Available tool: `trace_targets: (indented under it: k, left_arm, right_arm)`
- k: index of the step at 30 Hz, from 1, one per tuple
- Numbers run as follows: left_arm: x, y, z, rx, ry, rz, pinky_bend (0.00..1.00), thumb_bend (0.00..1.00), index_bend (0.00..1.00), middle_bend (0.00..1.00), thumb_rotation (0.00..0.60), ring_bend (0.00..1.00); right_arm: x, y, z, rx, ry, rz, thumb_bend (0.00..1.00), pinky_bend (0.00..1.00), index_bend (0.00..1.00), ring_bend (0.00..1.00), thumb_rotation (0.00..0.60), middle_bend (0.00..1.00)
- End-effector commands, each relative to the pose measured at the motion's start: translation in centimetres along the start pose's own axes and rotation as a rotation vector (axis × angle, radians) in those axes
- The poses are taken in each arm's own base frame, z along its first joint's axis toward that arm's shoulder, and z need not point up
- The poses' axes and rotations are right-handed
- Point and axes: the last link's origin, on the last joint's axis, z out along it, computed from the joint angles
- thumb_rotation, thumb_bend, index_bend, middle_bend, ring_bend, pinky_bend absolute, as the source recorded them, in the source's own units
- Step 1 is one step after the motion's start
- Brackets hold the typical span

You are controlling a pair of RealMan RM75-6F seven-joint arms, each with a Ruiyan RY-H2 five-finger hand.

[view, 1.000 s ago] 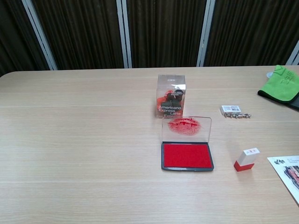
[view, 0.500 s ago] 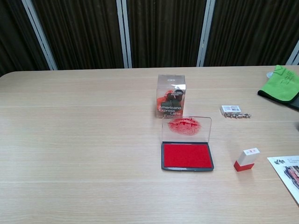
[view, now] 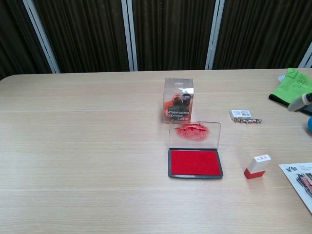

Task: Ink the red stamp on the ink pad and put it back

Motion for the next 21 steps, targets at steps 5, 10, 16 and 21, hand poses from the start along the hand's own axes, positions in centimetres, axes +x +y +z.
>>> trace_targets:
  k: [5, 10, 16, 21]
  left_arm:
    - [-0.9, 0.3, 0.7, 0.015, -0.021, 0.028, 0.0, 0.0, 0.0, 0.0, 0.6, 0.0]
    - [-1.1, 0.3, 0.8, 0.025, -0.024, 0.035, 0.0, 0.0, 0.0, 0.0, 0.6, 0.0]
    - [-1.2, 0.2, 0.9, 0.029, -0.03, 0.037, 0.0, 0.0, 0.0, 0.0, 0.6, 0.0]
    - [-1.2, 0.2, 0.9, 0.03, -0.028, 0.038, 0.0, 0.0, 0.0, 0.0, 0.6, 0.0]
  right_arm:
    - [-2.7, -1.0, 2.5, 0.076, -0.007, -0.041, 0.04, 1.0, 0.35, 0.97, 0.6, 0.37]
    - [-3.8, -1.0, 3.5, 0.071, -0.027, -0.074, 0.08, 1.0, 0.37, 0.97, 0.6, 0.38]
    - [-4.5, -1.8, 4.4, 0.082, -0.034, -0.074, 0.14, 1.0, 0.37, 0.97, 0.6, 0.38]
    - [-4.8, -2.9, 5.2, 0.109, -0.037, -0.093, 0.19, 1.0, 0.37, 0.97, 0.6, 0.38]
